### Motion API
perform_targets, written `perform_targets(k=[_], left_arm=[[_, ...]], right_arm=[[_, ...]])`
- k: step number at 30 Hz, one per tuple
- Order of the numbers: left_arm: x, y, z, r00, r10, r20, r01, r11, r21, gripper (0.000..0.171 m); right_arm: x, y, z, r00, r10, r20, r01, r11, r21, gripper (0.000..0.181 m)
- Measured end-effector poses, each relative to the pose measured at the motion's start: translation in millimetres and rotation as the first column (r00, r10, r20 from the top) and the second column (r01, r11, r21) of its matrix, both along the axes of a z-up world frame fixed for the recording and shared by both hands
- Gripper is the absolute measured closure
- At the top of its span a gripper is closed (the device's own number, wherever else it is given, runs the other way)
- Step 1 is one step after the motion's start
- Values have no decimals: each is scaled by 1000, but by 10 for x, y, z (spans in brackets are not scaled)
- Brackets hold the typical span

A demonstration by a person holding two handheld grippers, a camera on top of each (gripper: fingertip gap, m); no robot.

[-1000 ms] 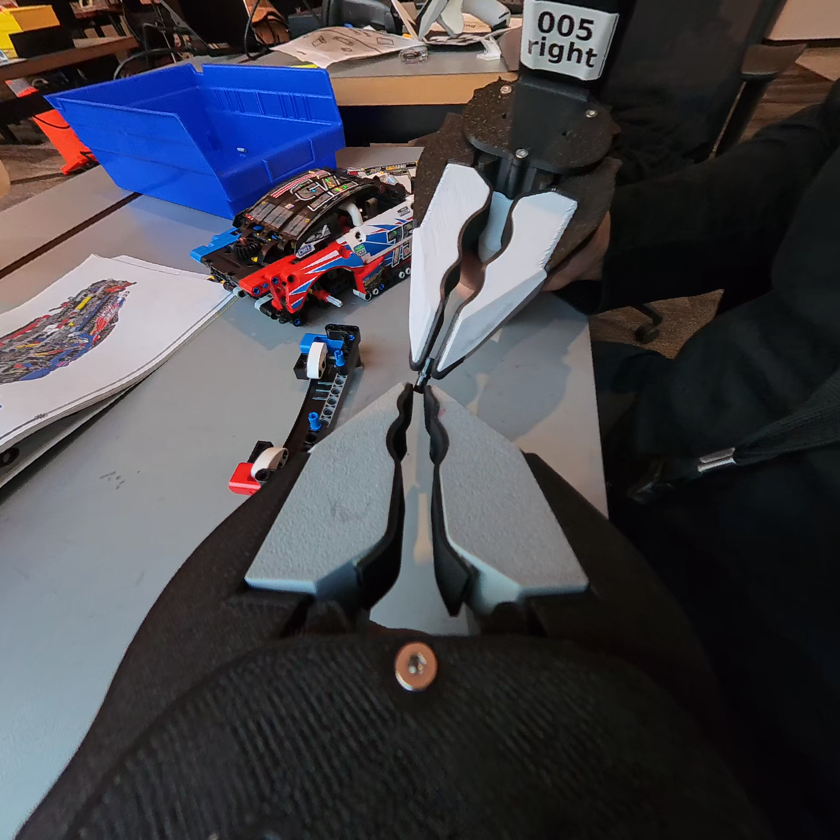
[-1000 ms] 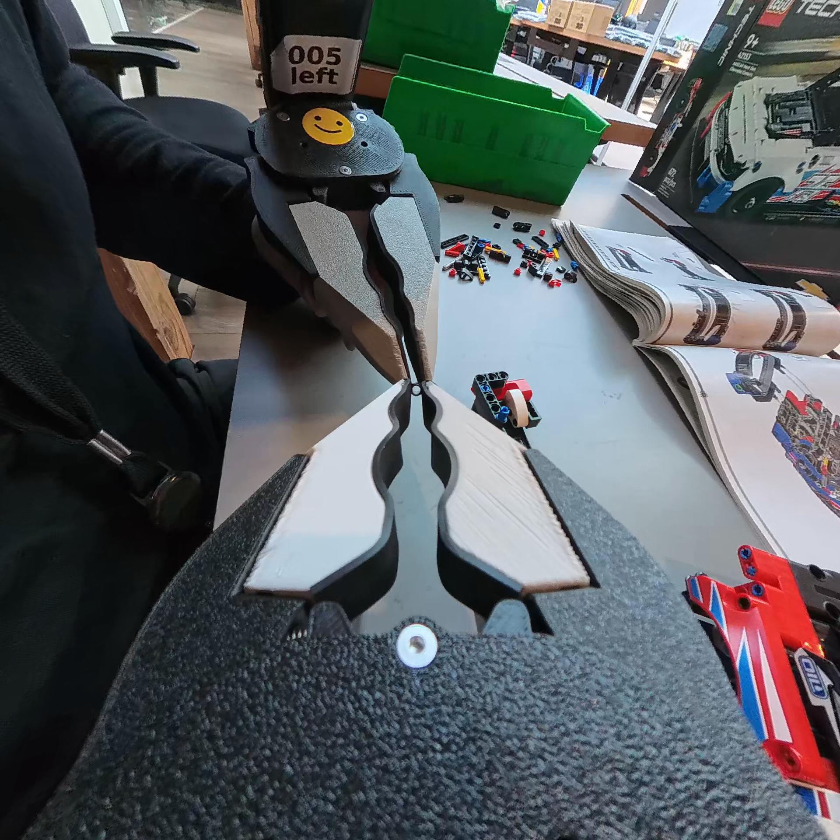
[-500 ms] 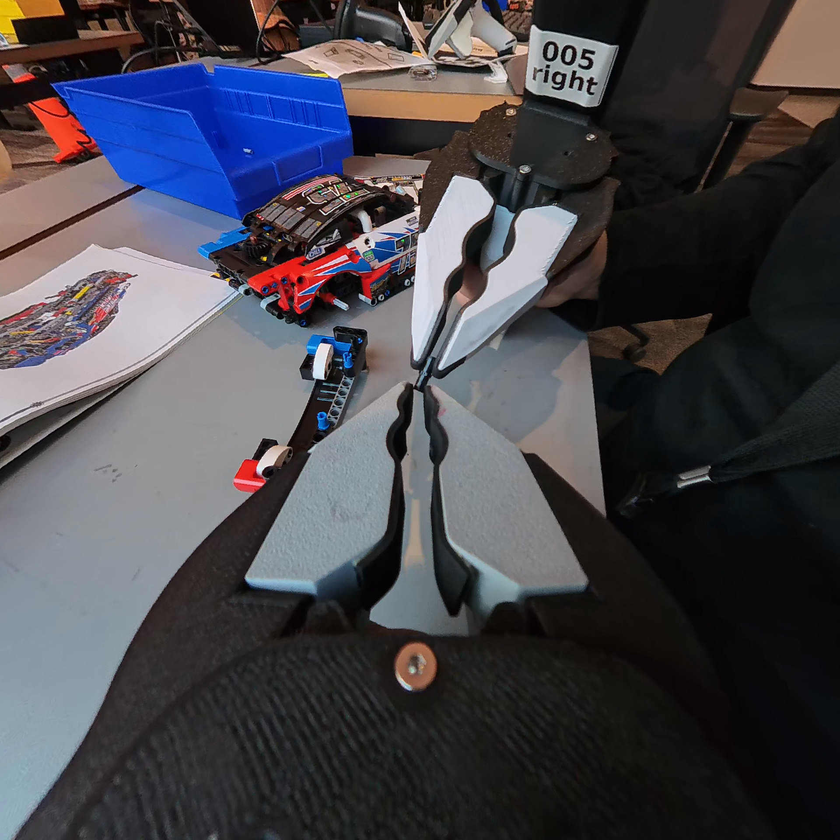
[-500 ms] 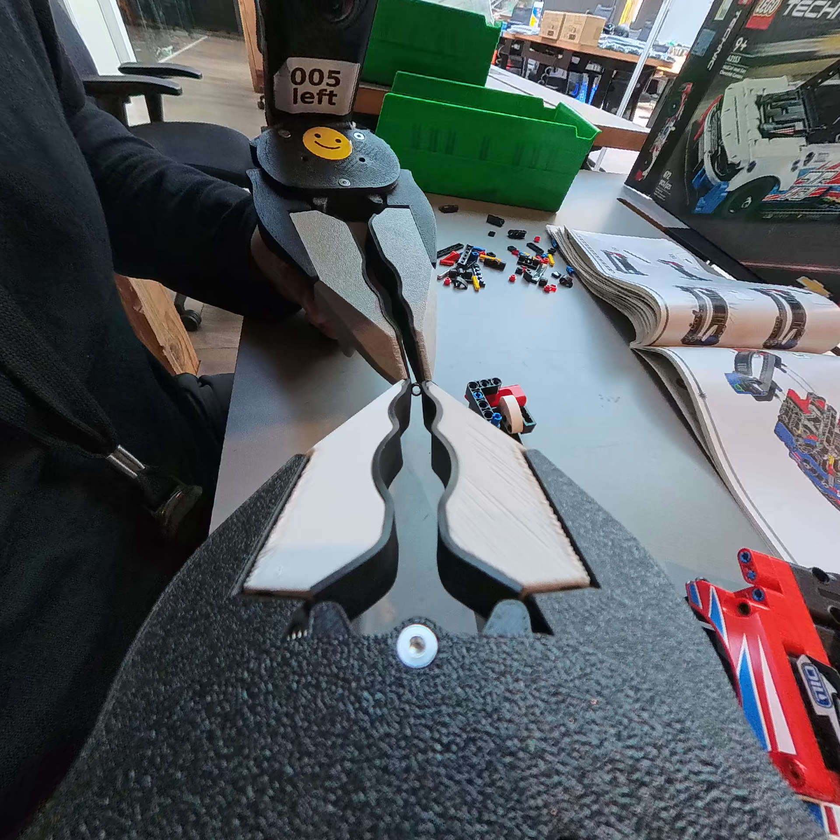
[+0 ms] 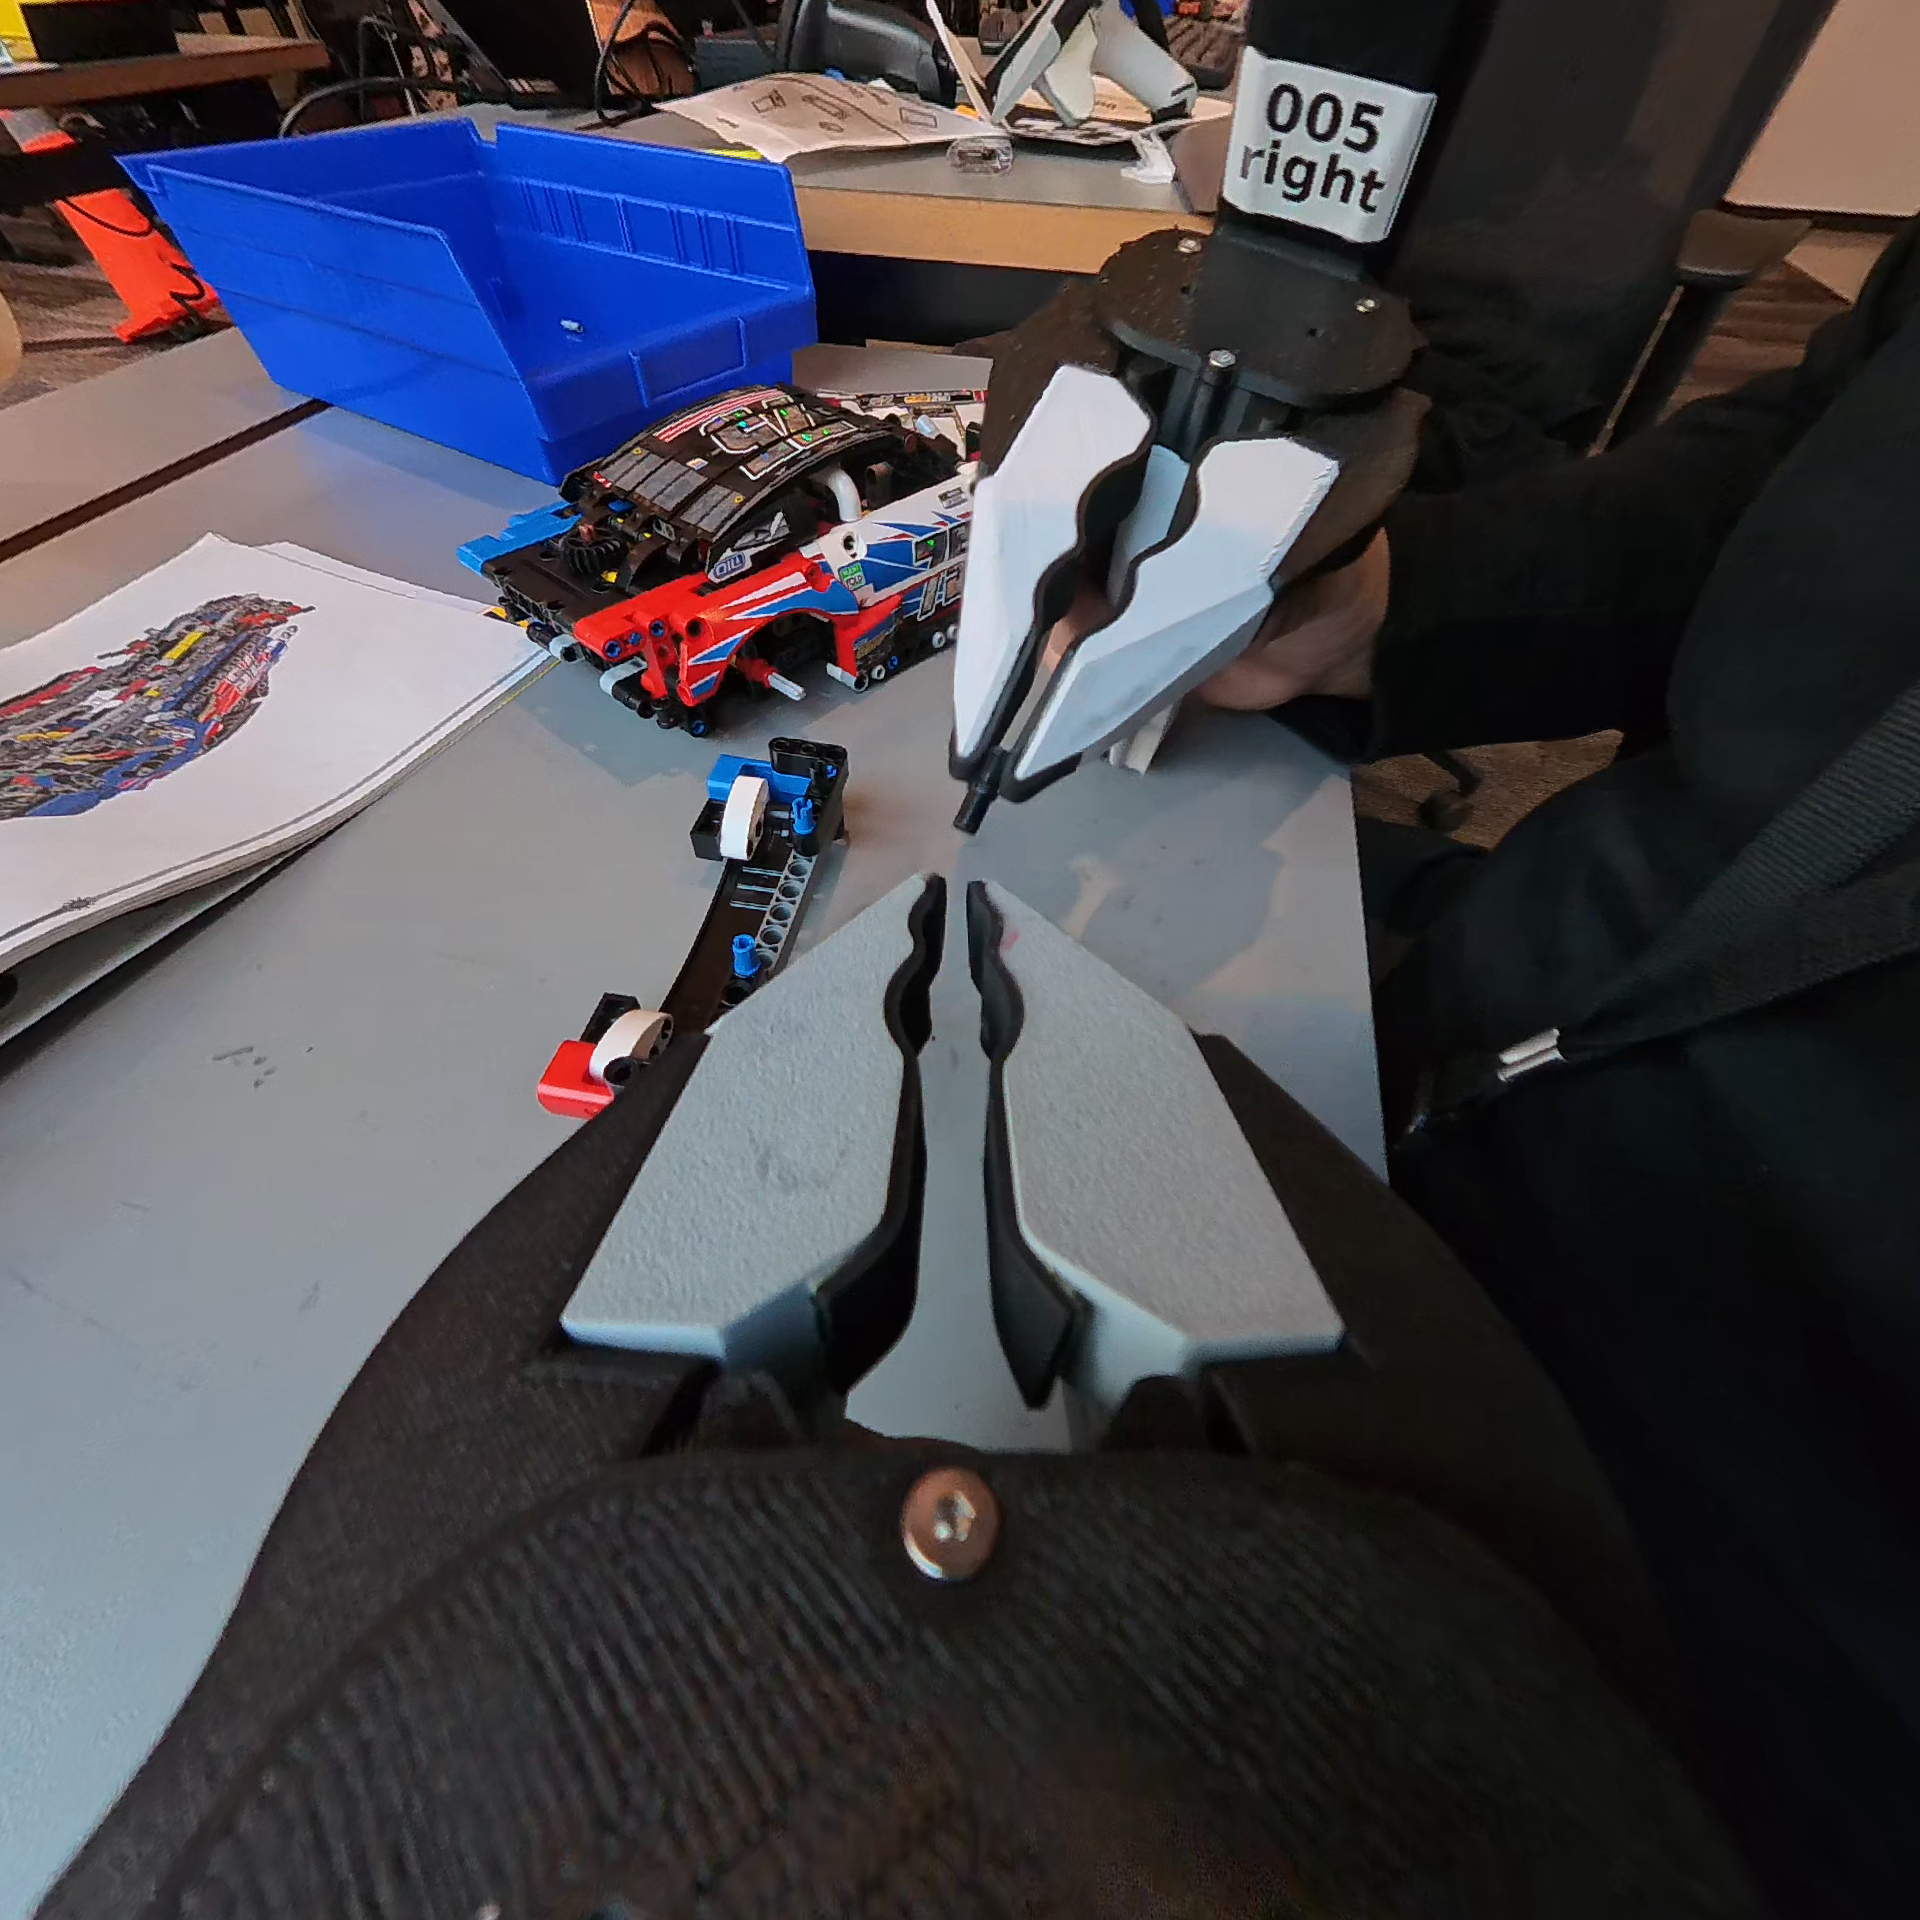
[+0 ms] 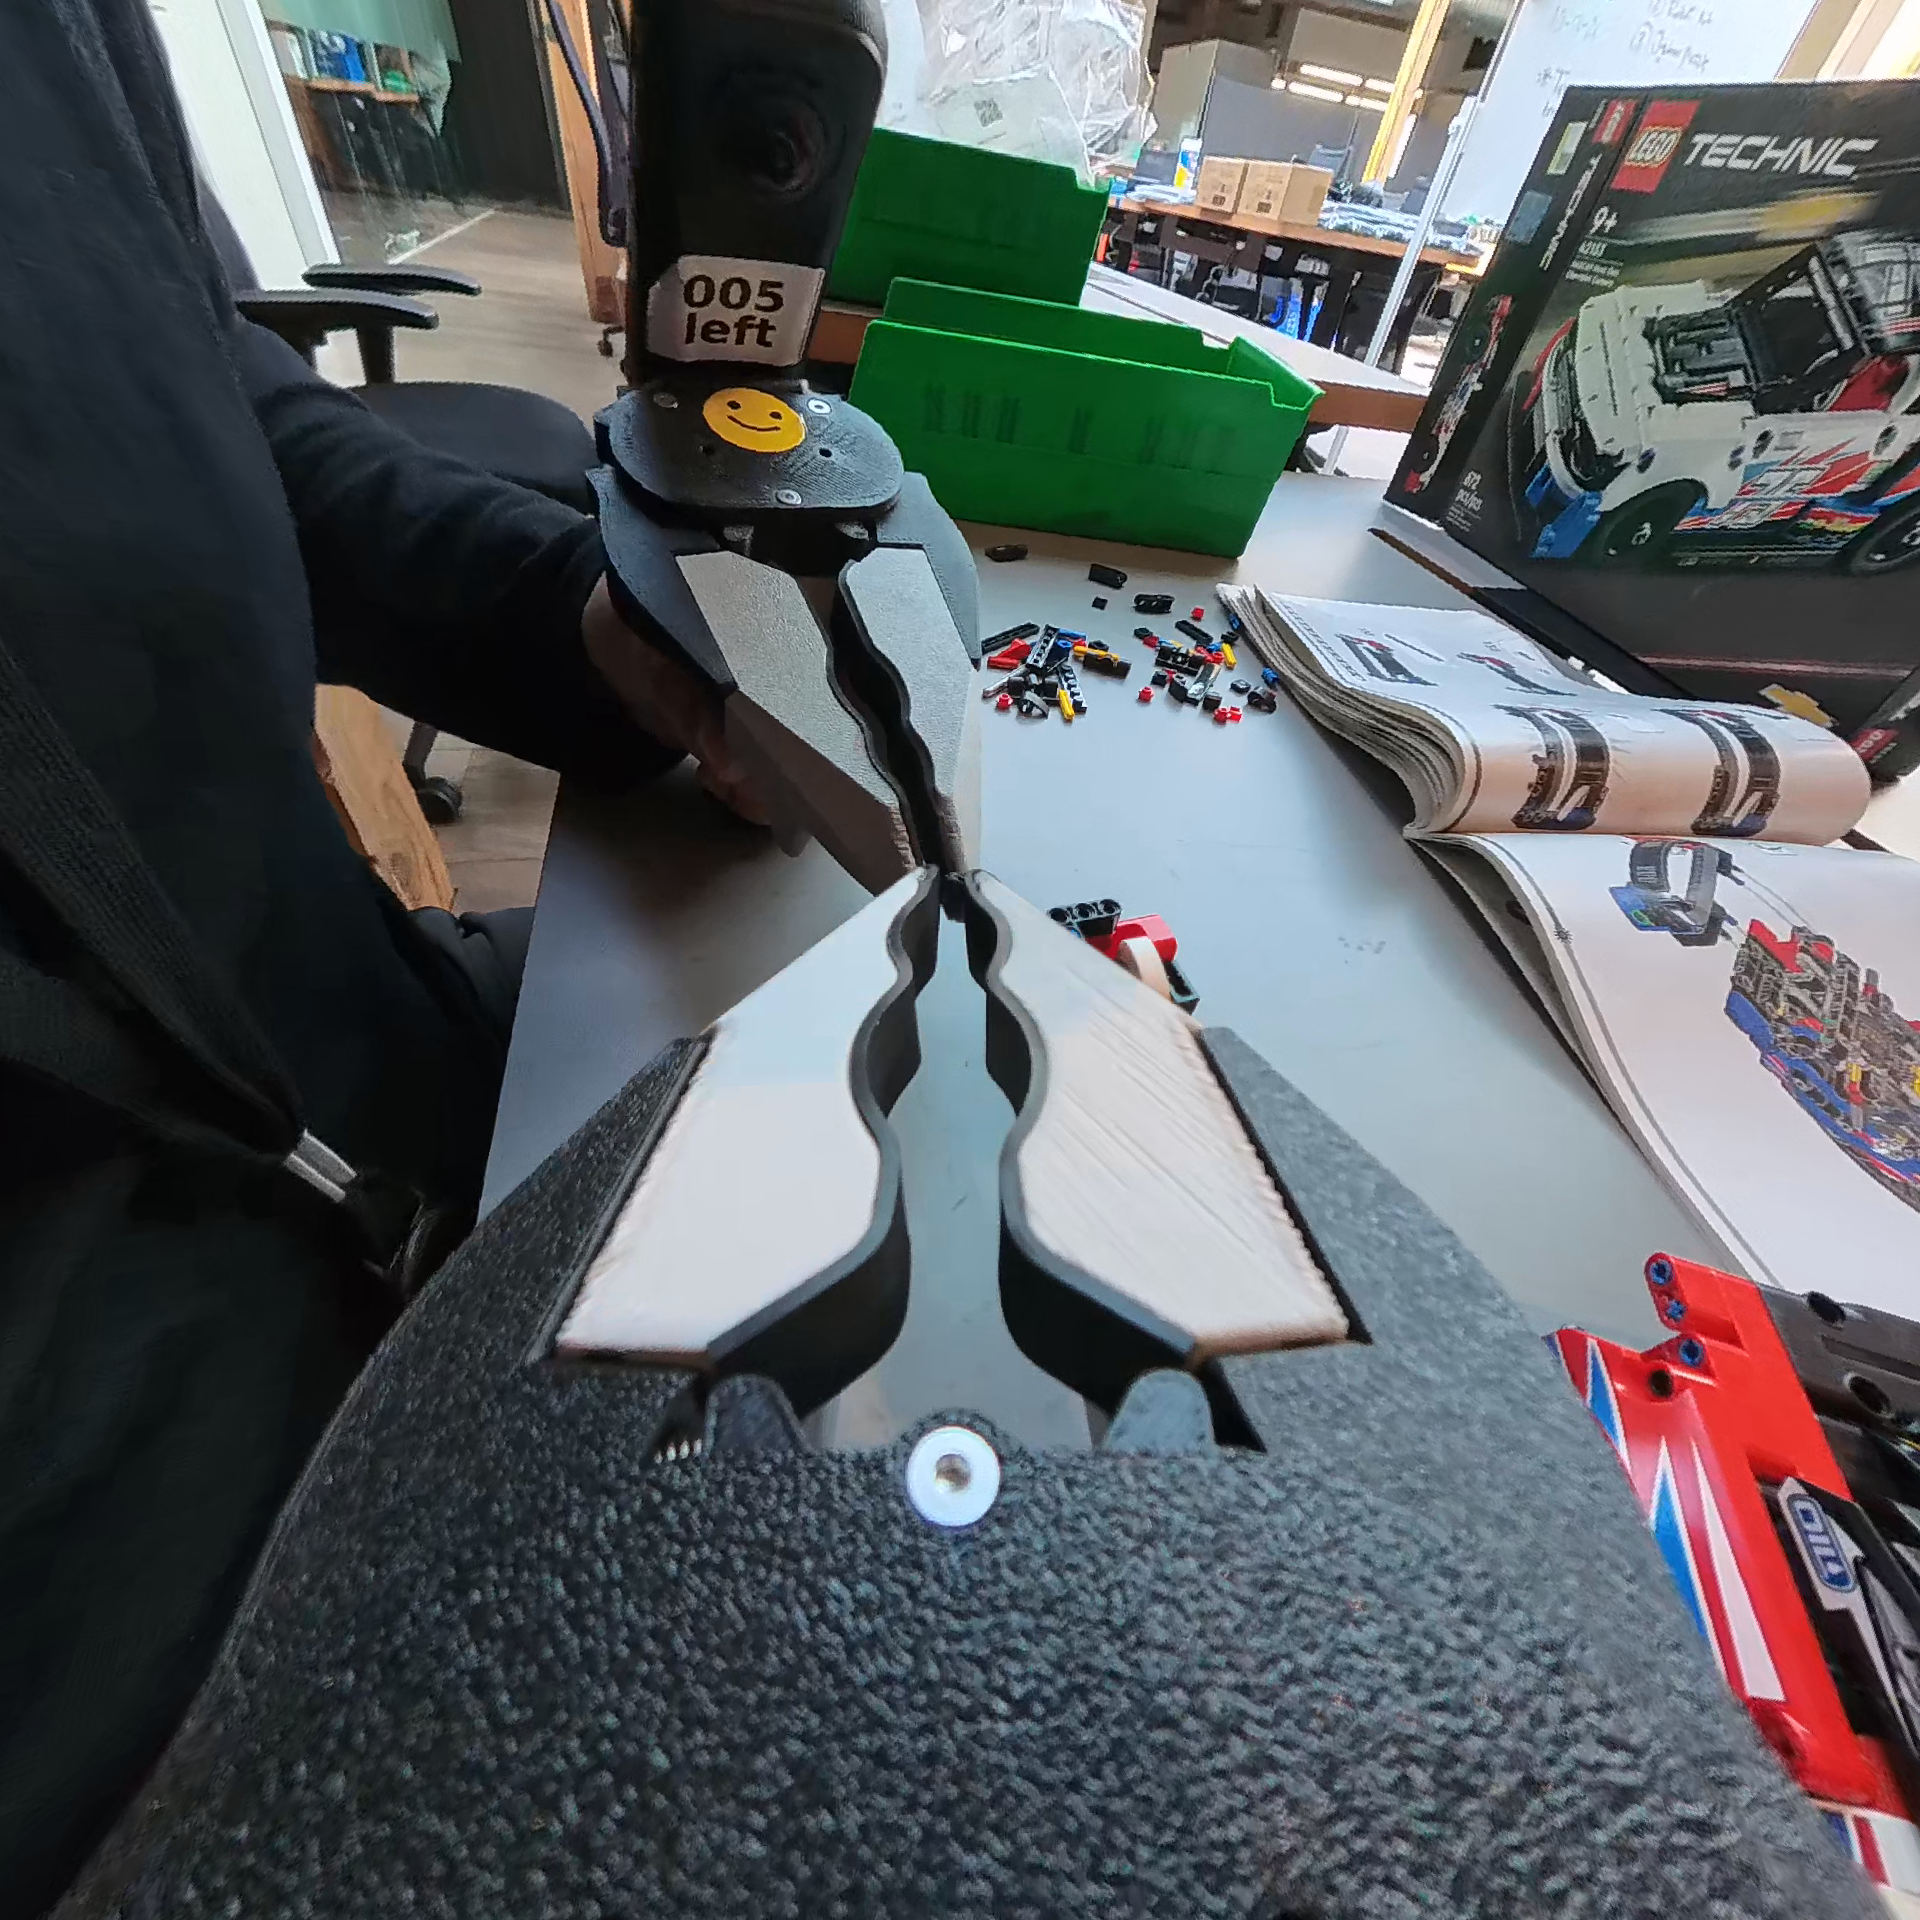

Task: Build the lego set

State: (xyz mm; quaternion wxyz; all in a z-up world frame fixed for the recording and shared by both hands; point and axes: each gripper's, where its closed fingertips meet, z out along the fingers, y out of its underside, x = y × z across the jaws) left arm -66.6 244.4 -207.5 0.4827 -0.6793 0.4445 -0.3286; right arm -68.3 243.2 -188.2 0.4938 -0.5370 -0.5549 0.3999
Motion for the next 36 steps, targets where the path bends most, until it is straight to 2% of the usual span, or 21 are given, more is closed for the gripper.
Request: perform_targets(k=[12,20,36], left_arm=[[14,35,-69,999,6,-31,-7,999,-44,169],[7,53,-72,1000,13,-27,-14,998,-57,170],[-13,69,-44,998,50,-32,-50,999,1,171]], right_arm=[[223,235,262,973,-119,-199,102,990,-95,177],[242,258,273,968,-143,-206,128,988,-83,177],[284,383,250,956,-229,-185,224,973,-48,177]])
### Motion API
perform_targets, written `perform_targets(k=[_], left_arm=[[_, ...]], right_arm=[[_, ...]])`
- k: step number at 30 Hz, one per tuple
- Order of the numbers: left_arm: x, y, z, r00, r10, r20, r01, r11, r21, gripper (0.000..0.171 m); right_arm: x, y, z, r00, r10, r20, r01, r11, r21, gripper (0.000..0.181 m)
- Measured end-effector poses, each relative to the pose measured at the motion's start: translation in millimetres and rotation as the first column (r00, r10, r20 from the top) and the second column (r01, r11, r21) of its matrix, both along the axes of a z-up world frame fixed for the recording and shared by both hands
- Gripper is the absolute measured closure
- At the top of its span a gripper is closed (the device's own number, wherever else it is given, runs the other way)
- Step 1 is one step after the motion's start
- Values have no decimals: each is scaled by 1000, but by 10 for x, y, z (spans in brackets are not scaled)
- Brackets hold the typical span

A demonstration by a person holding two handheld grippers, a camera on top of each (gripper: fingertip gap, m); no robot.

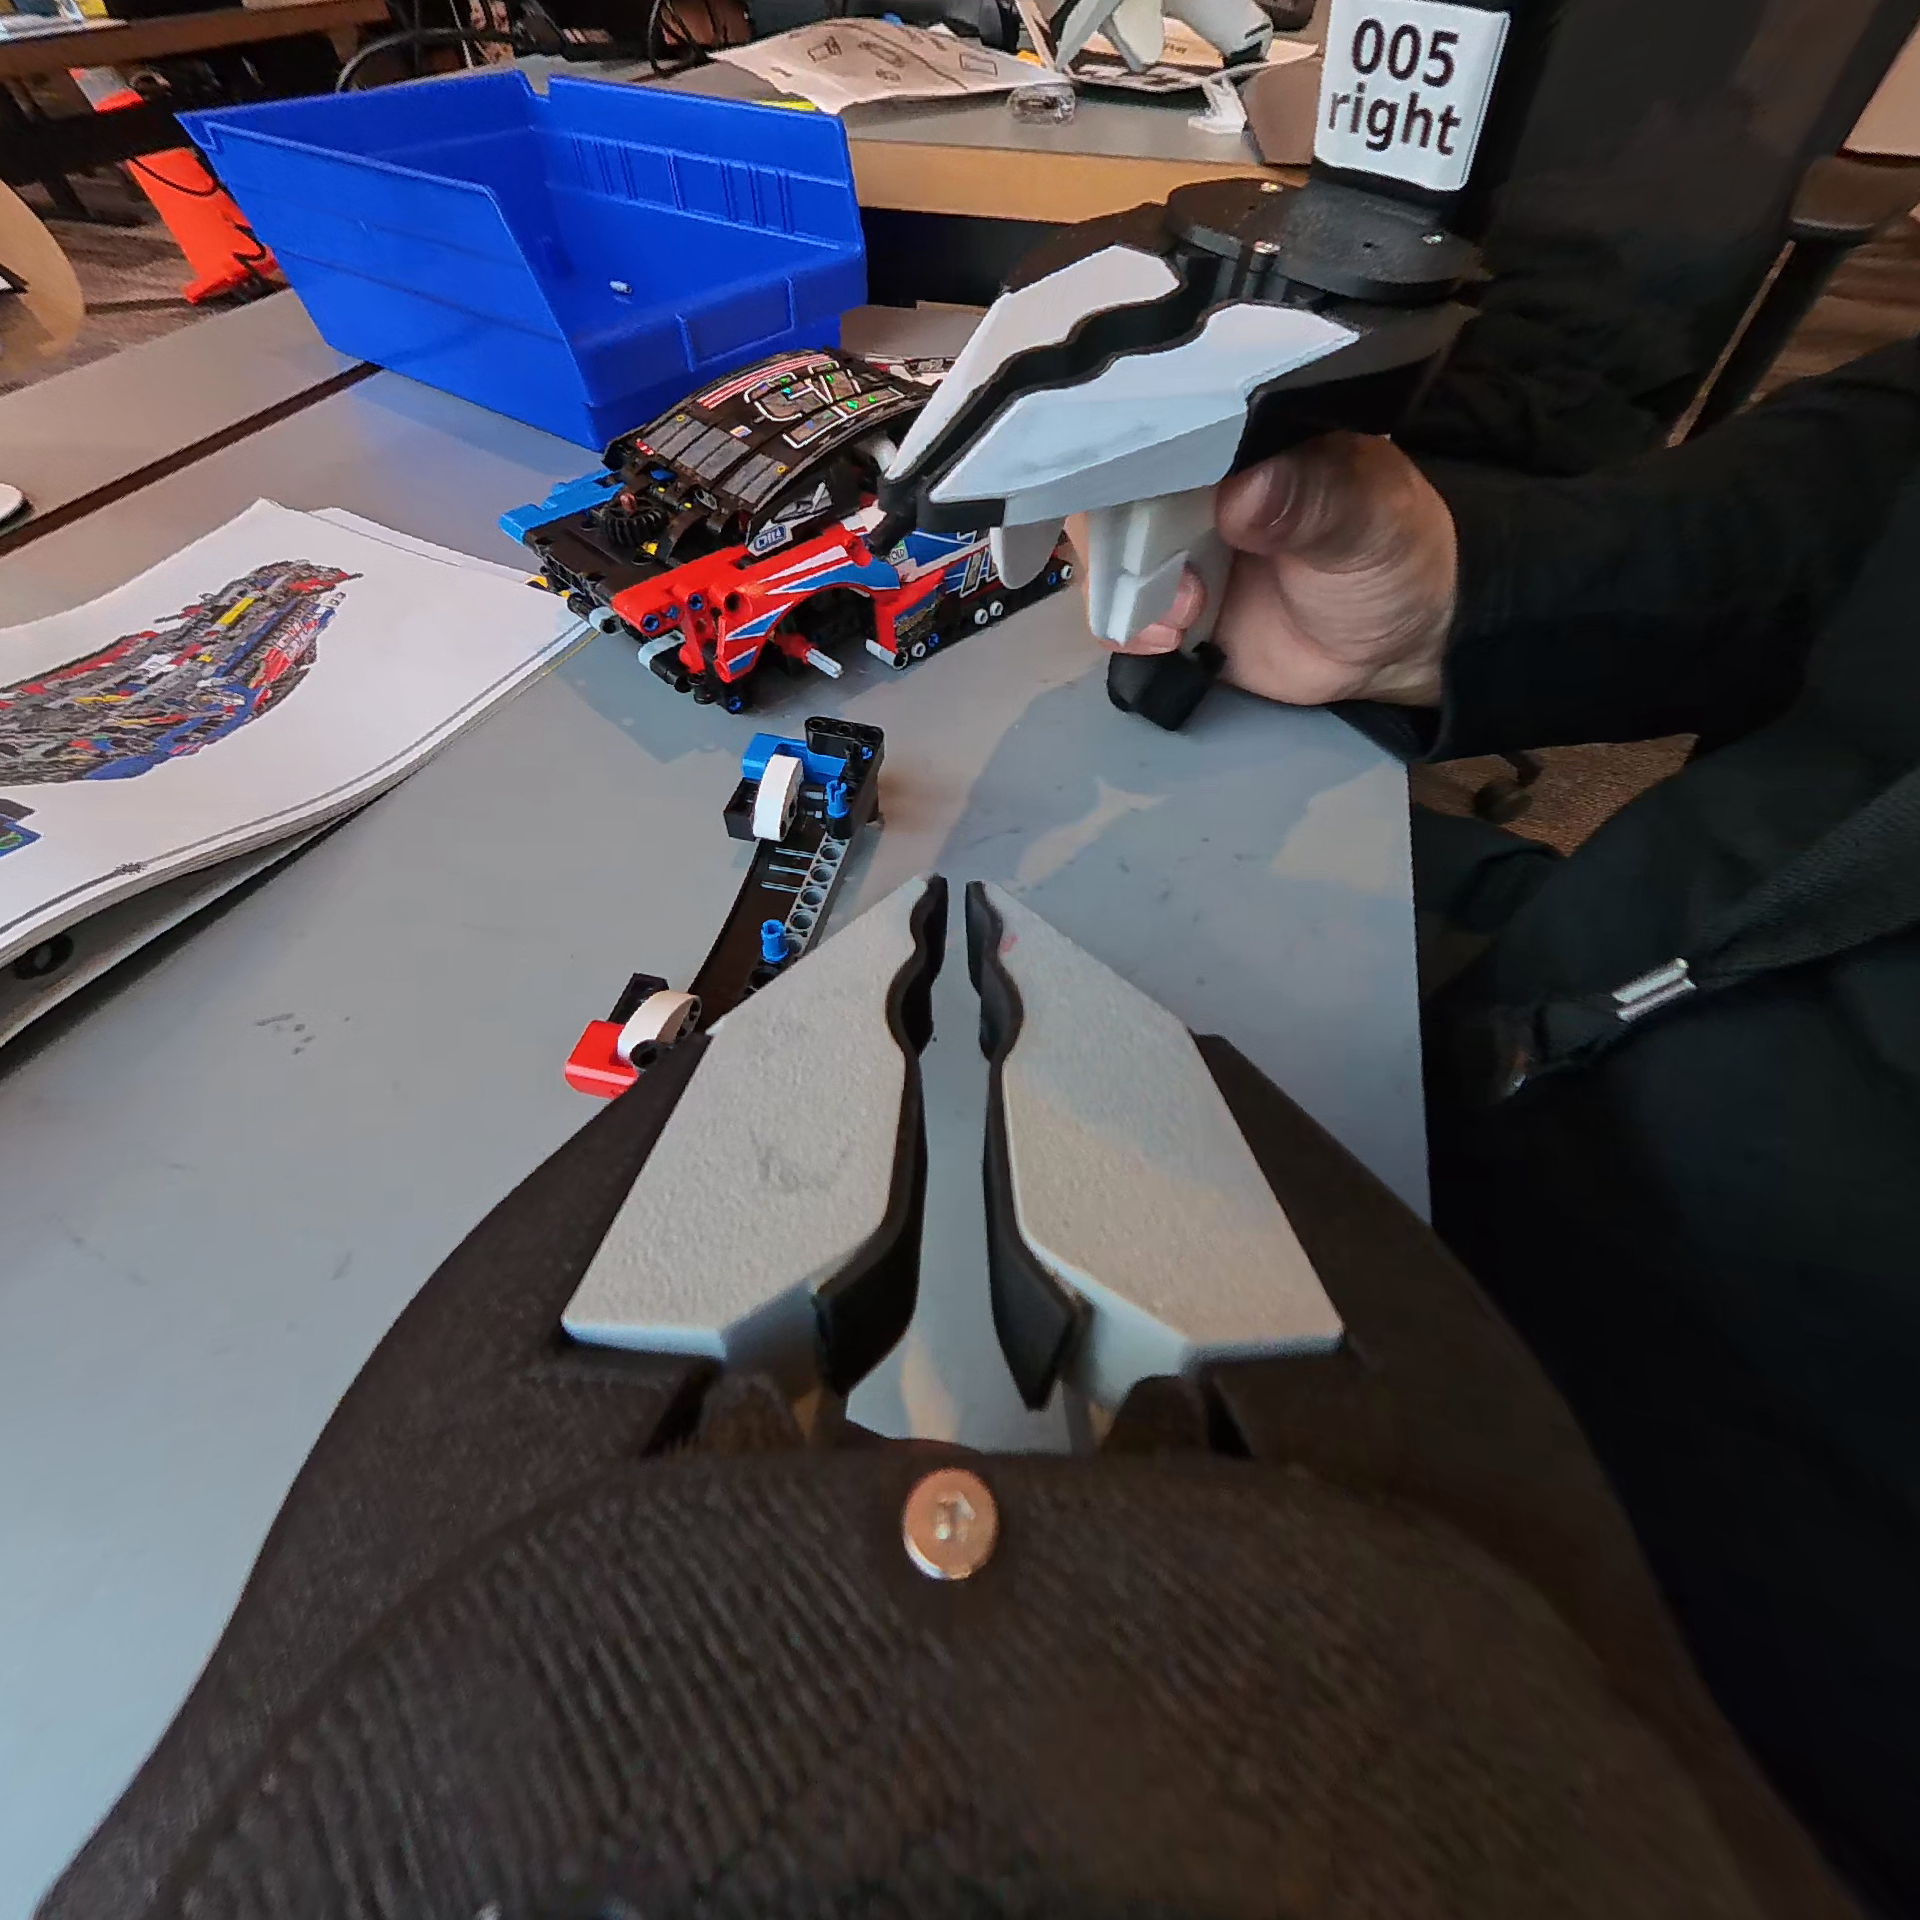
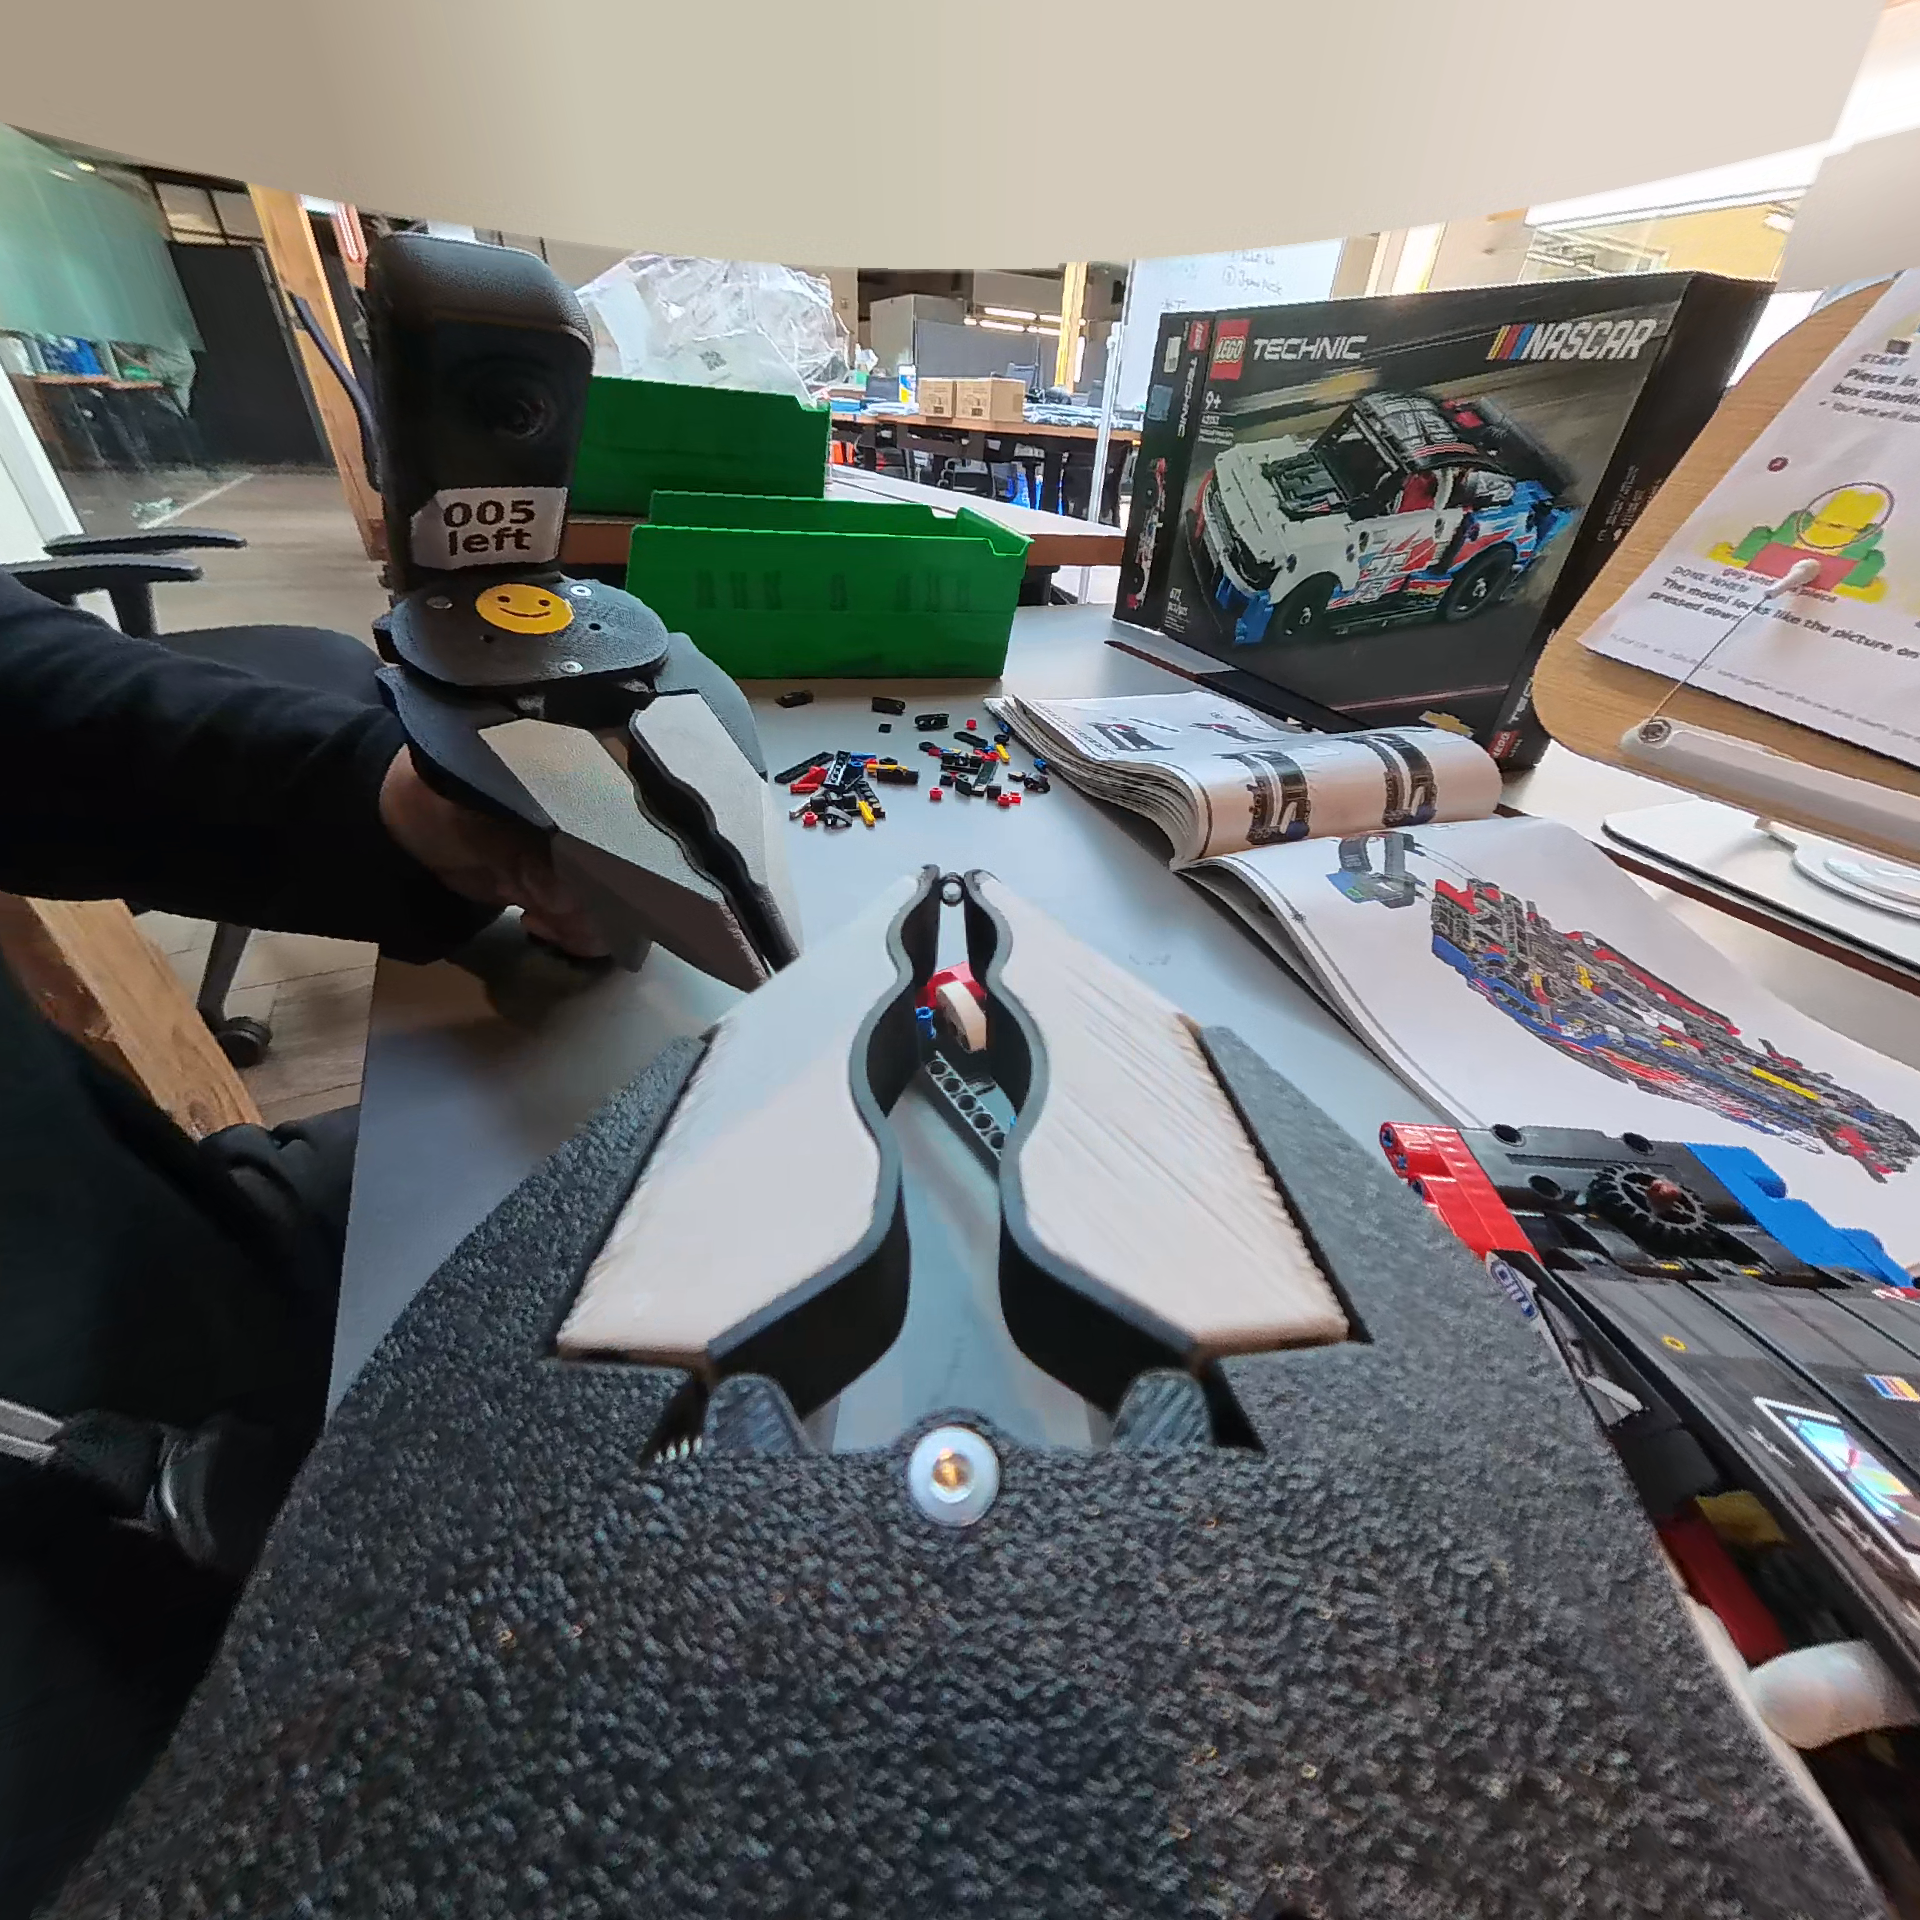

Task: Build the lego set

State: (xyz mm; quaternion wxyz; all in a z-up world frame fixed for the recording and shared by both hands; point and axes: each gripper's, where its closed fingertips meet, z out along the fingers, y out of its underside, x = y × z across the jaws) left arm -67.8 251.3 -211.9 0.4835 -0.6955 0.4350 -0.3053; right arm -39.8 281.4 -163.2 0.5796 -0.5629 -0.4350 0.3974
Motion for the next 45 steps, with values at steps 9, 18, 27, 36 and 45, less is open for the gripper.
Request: perform_targets(k=[9,18,27,36,45], left_arm=[[-10,-2,24,1000,6,10,-6,1000,15,171],[-17,-5,43,1000,6,22,-6,1000,20,171],[-23,3,49,1000,12,26,-13,1000,21,171],[-13,13,11,1000,12,7,-12,1000,2,171],[-17,18,9,1000,17,5,-17,1000,3,171]], right_arm=[[-9,17,-14,1000,-16,17,15,1000,16,177],[10,55,-16,999,-44,22,43,999,27,177],[30,75,-3,998,-54,12,53,998,26,177],[55,84,17,998,-61,-2,61,998,26,177],[57,96,16,998,-65,-3,65,998,23,177]])
